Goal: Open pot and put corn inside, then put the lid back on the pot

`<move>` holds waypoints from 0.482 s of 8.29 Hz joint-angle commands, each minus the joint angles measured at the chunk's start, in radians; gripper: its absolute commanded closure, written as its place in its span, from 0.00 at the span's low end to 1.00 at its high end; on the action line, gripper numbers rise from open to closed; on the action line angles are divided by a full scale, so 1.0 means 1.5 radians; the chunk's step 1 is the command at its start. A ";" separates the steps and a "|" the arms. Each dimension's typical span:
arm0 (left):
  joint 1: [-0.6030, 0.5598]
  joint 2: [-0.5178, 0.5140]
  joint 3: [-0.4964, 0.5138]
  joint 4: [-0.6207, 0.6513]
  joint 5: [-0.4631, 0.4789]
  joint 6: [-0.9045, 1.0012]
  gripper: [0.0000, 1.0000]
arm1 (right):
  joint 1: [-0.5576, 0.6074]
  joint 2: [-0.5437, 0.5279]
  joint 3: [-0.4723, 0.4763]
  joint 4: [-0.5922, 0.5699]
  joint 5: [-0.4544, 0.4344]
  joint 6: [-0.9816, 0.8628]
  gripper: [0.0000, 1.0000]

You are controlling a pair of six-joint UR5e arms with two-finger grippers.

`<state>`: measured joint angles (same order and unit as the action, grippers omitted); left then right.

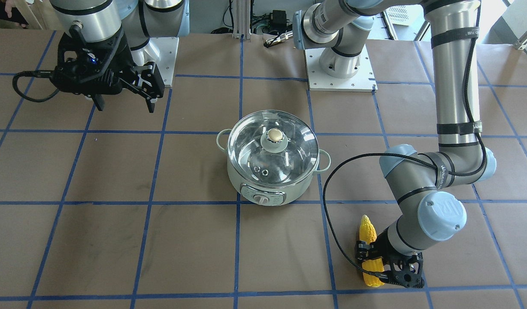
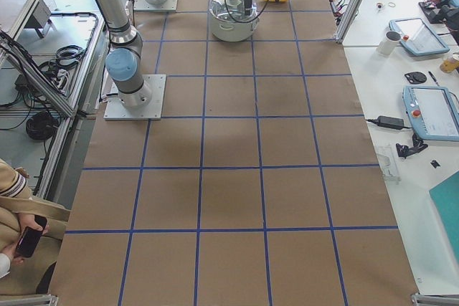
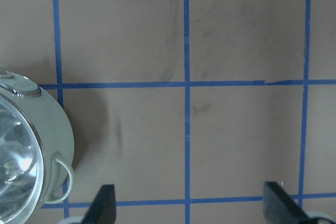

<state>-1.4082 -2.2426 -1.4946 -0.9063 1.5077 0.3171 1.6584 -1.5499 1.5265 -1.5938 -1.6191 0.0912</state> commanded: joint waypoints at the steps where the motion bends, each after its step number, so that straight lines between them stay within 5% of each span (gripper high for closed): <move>1: -0.001 0.017 0.001 -0.008 0.016 -0.002 1.00 | 0.000 0.019 -0.005 -0.069 0.006 0.011 0.00; 4: 0.000 0.116 0.001 -0.134 0.051 -0.002 1.00 | -0.033 0.023 -0.005 -0.104 0.012 0.008 0.00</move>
<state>-1.4091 -2.1655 -1.4927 -0.9936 1.5372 0.3146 1.6331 -1.5162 1.5174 -1.7292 -1.6144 0.0989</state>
